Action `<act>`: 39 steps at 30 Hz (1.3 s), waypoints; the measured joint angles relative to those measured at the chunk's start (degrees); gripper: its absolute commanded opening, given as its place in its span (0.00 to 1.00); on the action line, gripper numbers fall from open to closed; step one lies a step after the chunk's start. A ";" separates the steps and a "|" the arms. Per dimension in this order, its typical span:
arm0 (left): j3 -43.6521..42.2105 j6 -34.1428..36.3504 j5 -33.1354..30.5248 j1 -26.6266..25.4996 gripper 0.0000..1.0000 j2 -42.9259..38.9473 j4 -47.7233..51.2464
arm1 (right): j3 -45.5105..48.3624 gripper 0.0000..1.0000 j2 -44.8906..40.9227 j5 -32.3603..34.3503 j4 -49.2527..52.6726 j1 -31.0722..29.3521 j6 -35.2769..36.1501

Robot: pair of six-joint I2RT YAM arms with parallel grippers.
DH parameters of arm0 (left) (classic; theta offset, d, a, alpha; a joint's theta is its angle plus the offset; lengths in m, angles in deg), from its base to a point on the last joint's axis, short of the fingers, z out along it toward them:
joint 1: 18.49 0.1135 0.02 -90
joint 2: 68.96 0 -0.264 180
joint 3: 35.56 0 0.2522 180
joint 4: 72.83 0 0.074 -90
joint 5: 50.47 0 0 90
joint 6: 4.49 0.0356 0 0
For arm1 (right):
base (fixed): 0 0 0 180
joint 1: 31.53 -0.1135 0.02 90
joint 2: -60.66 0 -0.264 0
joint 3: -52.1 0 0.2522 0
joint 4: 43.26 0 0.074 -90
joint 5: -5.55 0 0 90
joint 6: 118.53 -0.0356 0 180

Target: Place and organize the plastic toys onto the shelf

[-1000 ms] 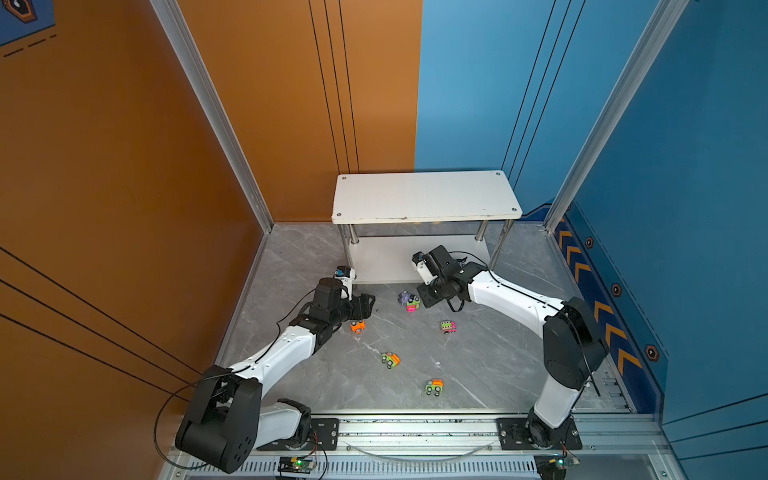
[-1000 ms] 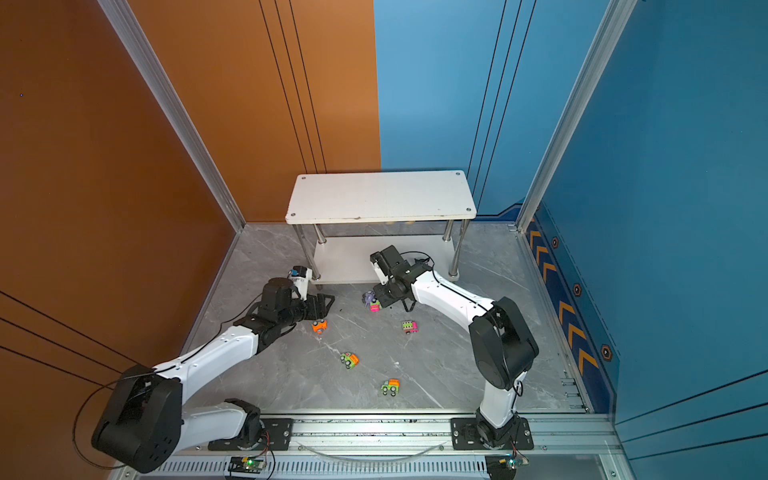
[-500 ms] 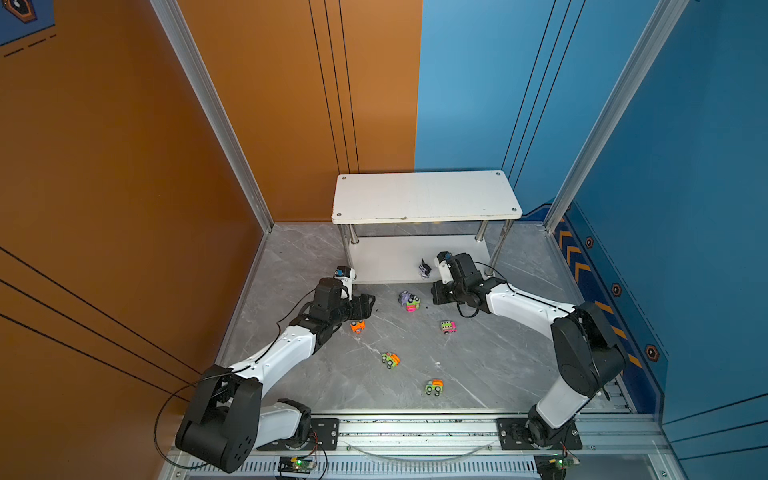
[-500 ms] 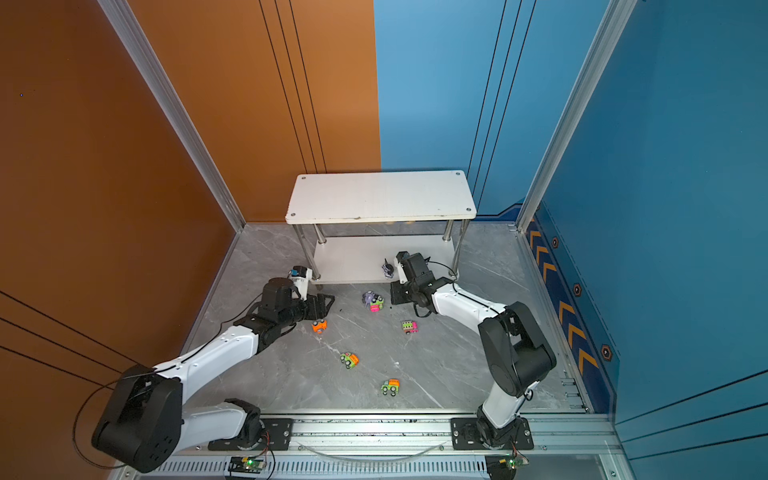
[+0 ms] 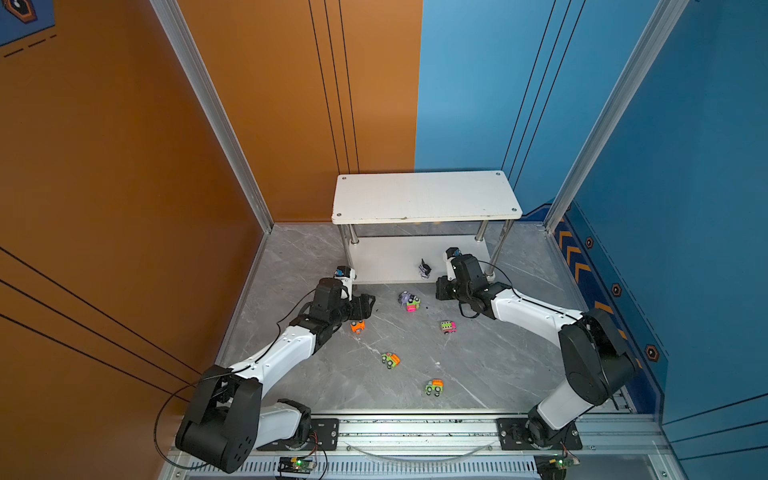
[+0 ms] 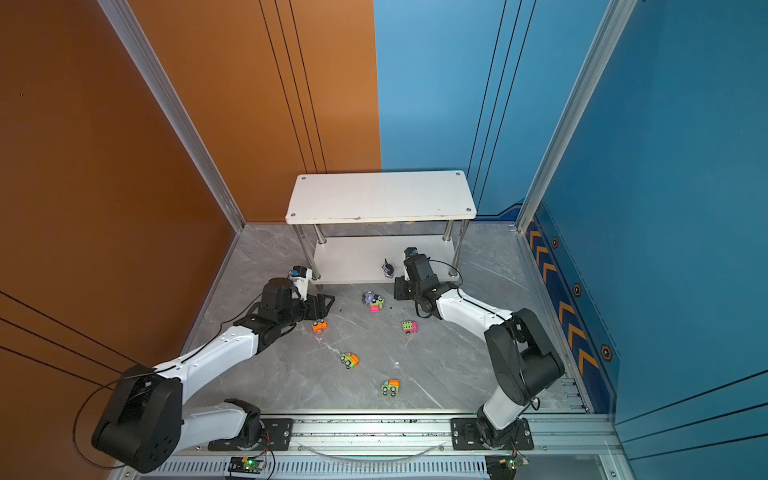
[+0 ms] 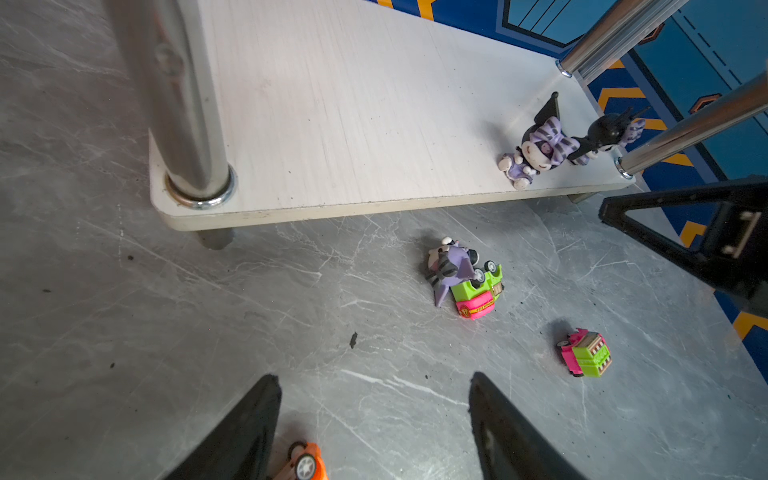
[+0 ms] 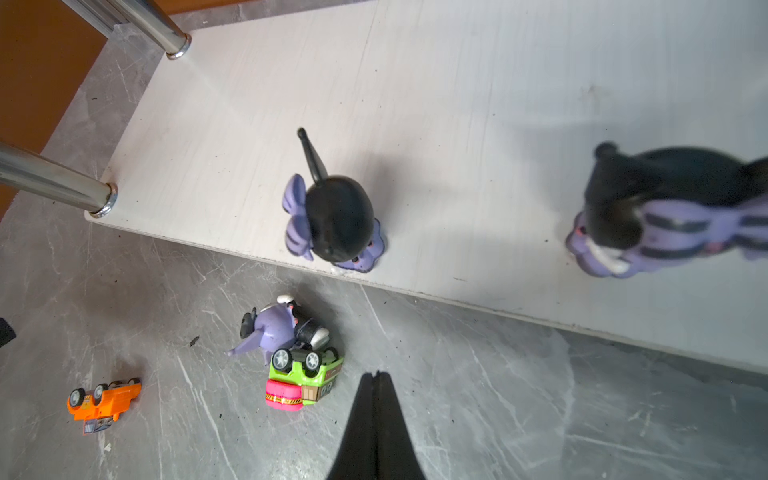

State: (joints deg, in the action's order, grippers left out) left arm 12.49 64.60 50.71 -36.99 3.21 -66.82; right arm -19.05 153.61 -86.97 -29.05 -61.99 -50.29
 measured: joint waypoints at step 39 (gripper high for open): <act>0.00 0.02 0.00 0.02 0.73 1.07 -0.15 | -13.22 0.00 9.62 -2.82 0.57 3.06 0.96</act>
State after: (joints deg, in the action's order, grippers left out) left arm 12.49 64.62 50.71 -36.97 4.28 -66.97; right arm -32.27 163.23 -89.79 -28.48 -58.93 -49.33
